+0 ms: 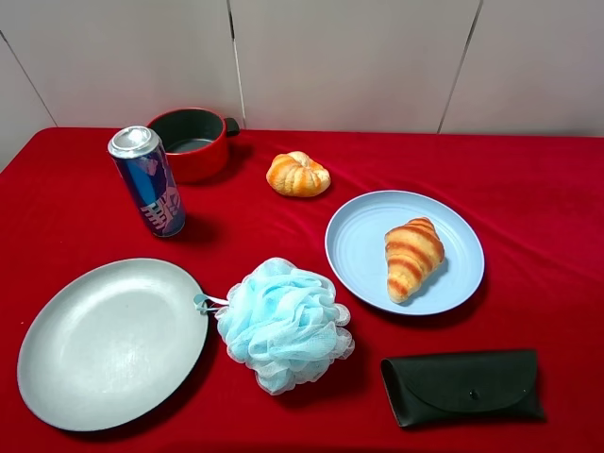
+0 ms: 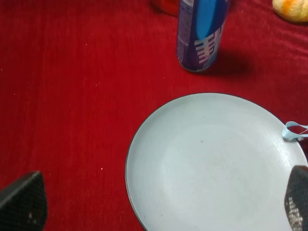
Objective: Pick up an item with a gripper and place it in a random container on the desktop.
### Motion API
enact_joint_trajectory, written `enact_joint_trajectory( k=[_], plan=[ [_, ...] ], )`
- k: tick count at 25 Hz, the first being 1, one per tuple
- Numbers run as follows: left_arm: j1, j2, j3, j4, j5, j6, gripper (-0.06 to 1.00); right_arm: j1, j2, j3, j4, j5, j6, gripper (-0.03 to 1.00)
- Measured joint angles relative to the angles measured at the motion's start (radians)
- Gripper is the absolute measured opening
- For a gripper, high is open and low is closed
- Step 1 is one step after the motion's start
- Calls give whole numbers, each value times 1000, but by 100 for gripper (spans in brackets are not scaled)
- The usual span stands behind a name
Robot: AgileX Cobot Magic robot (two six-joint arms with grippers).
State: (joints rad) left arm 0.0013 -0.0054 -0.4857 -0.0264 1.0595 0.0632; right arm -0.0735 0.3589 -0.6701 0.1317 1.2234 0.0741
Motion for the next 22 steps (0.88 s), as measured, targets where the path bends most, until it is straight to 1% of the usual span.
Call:
enact_joint_trajectory(
  k=[4, 6, 10, 13, 16, 20, 22],
  plan=[
    [0, 0, 0, 0, 0, 0, 100, -84, -109, 56, 3, -6, -15, 69],
    [0, 0, 0, 0, 0, 0, 100, -112, -168, 71, 3, -36, -55, 69],
    [0, 0, 0, 0, 0, 0, 100, -122, -281, 108, 2, -139, -166, 69],
    [0, 0, 0, 0, 0, 0, 100, -122, -329, 153, -8, -184, -188, 69],
    [0, 0, 0, 0, 0, 0, 100, -102, -344, 173, -53, -183, -176, 69],
    [0, 0, 0, 0, 0, 0, 100, -15, -361, 176, -141, -190, -131, 69],
    [0, 0, 0, 0, 0, 0, 100, 35, -362, 176, -162, -192, -95, 69]
  ],
)
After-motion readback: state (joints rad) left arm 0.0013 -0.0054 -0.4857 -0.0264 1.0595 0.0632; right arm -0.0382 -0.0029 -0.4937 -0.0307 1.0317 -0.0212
